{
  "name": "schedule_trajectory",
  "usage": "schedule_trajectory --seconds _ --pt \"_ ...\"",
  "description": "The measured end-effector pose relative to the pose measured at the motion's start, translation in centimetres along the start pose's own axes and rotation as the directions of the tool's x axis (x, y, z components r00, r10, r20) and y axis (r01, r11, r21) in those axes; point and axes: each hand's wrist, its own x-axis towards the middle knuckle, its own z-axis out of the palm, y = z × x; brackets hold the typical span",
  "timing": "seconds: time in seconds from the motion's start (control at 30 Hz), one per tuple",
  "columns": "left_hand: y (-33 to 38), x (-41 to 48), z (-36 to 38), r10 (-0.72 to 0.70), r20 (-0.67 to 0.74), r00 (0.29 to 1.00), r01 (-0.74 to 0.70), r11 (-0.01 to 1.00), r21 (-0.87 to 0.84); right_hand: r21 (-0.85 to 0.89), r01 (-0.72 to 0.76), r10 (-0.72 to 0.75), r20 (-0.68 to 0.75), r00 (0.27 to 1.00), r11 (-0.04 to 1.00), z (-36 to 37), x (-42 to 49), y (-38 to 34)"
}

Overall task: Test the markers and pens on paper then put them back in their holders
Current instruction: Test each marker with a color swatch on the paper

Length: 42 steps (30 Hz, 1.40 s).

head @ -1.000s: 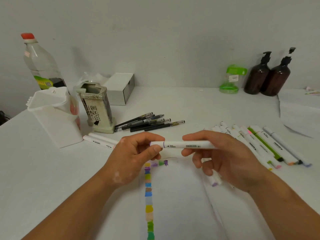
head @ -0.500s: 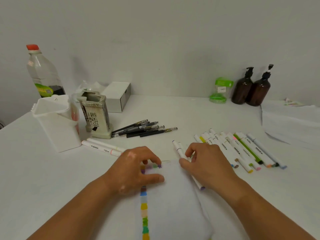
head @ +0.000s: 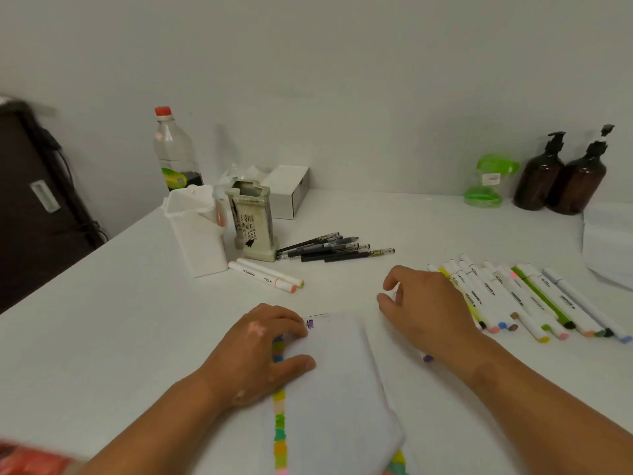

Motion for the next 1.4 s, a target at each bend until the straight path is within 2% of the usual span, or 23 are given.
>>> schedule_trajectory --seconds 0.07,0.17,0.43,0.57,0.73,0.8,0.83,0.87,0.93,1.0,1.03,1.1,1.2,1.27,1.33,1.4 --pt "-0.1 -0.8 -0.1 -0.049 -0.038 0.998 0.048 0.999 -0.022 0.119 0.105 -0.109 0.033 0.993 0.987 0.5 1.0 -2.2" --pt "0.0 -1.2 -0.1 -0.089 -0.082 0.993 0.087 0.996 -0.032 0.161 0.216 -0.235 0.111 0.966 0.963 2.2 3.7 -5.6" --pt "0.1 -1.3 -0.2 -0.097 -0.056 0.994 0.097 0.995 -0.012 0.151 0.247 -0.279 0.254 0.926 0.957 6.1 8.7 -9.6" --pt "0.2 -1.3 -0.1 -0.097 -0.054 0.994 0.097 0.995 -0.007 0.054 0.289 -0.293 0.255 0.921 0.956 6.2 8.7 -9.7" --pt "-0.1 -1.2 0.1 -0.101 -0.045 0.994 0.101 0.995 0.006 -0.041 0.224 -0.196 0.35 0.916 0.974 4.2 8.0 -7.6" --pt "-0.2 -1.2 0.2 -0.097 -0.049 0.994 0.098 0.995 0.003 0.023 0.149 -0.146 0.383 0.912 0.989 2.6 7.0 -6.4" --pt "-0.2 -1.3 0.3 -0.094 -0.05 0.994 0.094 0.996 0.0 0.117 0.077 -0.118 0.393 0.912 0.99 1.8 6.2 -5.7" --pt "-0.3 -1.3 0.3 -0.088 -0.051 0.995 0.088 0.996 -0.002 0.269 -0.041 -0.078 0.419 0.905 0.962 1.0 5.2 -5.1" --pt "-0.3 -1.4 0.4 -0.073 -0.054 0.996 0.073 0.997 -0.004 0.573 -0.306 -0.049 0.52 0.853 0.76 -0.3 2.9 -4.3" --pt "-0.2 -1.4 0.3 -0.062 -0.048 0.997 0.062 0.998 0.0 0.711 -0.412 -0.112 0.564 0.819 0.569 -0.9 1.2 -3.6" --pt "-0.1 -1.4 0.3 -0.057 -0.047 0.997 0.057 0.998 0.0 0.747 -0.421 -0.136 0.556 0.82 0.514 -1.0 0.7 -3.4" --pt "0.1 -1.4 0.0 -0.044 -0.071 0.997 0.042 0.999 -0.029 0.787 -0.405 -0.152 0.522 0.84 0.465 -1.1 0.0 -3.3" --pt "0.6 -1.6 -0.5 -0.053 -0.208 0.977 0.027 0.991 -0.13 0.84 -0.351 -0.2 0.46 0.865 0.413 -0.8 -0.4 -3.4" --pt "1.0 -1.6 -0.8 -0.123 -0.284 0.951 0.057 0.972 -0.229 0.874 -0.32 -0.248 0.423 0.872 0.365 -0.5 -0.5 -3.8" --pt "1.9 -1.0 -0.9 -0.17 -0.253 0.952 0.074 0.934 -0.349 0.885 -0.265 -0.265 0.379 0.887 0.383 -0.1 -0.5 -4.1" --pt "2.9 0.0 -0.9 -0.158 -0.178 0.971 0.068 0.901 -0.428 0.893 -0.225 -0.292 0.352 0.89 0.391 0.3 -0.5 -4.3"
